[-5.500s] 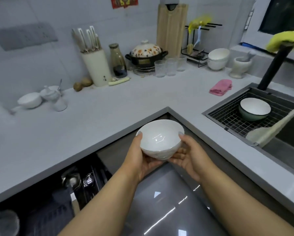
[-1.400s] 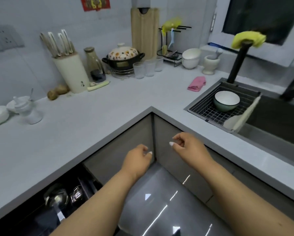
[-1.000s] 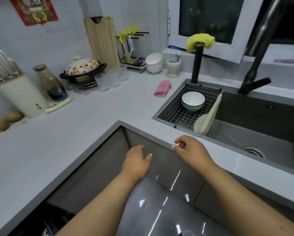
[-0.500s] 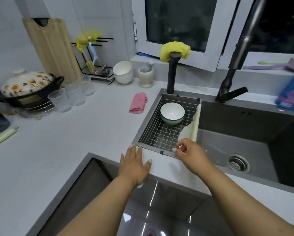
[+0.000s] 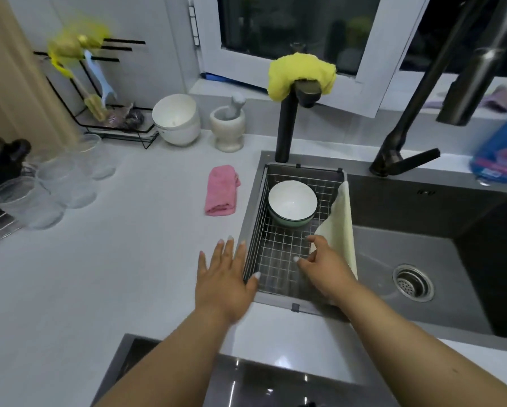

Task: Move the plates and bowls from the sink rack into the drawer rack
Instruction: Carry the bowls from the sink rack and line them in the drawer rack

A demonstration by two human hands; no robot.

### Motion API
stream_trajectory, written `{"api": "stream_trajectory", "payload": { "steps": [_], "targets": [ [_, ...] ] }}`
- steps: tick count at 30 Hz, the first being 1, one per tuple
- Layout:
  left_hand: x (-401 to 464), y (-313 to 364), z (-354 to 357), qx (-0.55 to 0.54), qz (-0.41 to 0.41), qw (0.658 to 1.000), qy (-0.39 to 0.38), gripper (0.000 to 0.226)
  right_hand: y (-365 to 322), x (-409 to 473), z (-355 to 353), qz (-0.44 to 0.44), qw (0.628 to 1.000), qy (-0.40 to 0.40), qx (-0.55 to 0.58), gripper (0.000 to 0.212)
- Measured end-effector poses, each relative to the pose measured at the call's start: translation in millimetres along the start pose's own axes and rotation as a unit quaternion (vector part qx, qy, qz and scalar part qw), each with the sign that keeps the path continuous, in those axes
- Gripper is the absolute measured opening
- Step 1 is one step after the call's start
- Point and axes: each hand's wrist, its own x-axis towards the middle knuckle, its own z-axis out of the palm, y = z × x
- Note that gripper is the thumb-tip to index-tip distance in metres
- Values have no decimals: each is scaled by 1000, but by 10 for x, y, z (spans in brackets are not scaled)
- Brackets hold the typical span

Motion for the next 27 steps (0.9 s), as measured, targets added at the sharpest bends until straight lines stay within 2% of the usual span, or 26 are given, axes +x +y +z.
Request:
{"api": "stream_trajectory", "payload": {
  "steps": [3, 9, 12, 15, 18, 20, 27],
  "targets": [
    [126, -56, 0, 5, 11, 1000, 7, 70, -21, 296, 100, 32, 999, 1, -10, 67],
    [182, -90, -16, -5, 24, 1000, 14, 69, -149, 795, 197, 72, 996, 5, -44, 73],
    [180, -91, -14, -12, 28, 999, 14, 70, -163, 1025, 220, 90, 994, -21, -57, 70],
    [183, -96, -17, -12, 27, 999, 10, 71, -146, 1197, 270, 103, 991, -40, -73, 58],
    [186, -97, -17, -16, 28, 999, 12, 71, -109, 1309, 312, 96, 993, -5, -62, 37],
    [187, -99, -13, -16, 27, 999, 12, 71, -81, 1351, 314, 99, 994, 30, -34, 31],
    [196, -95, -7, -7, 22, 1000, 8, 71, -26, 1191, 230, 68, 992, 103, -7, 37]
  ]
}}
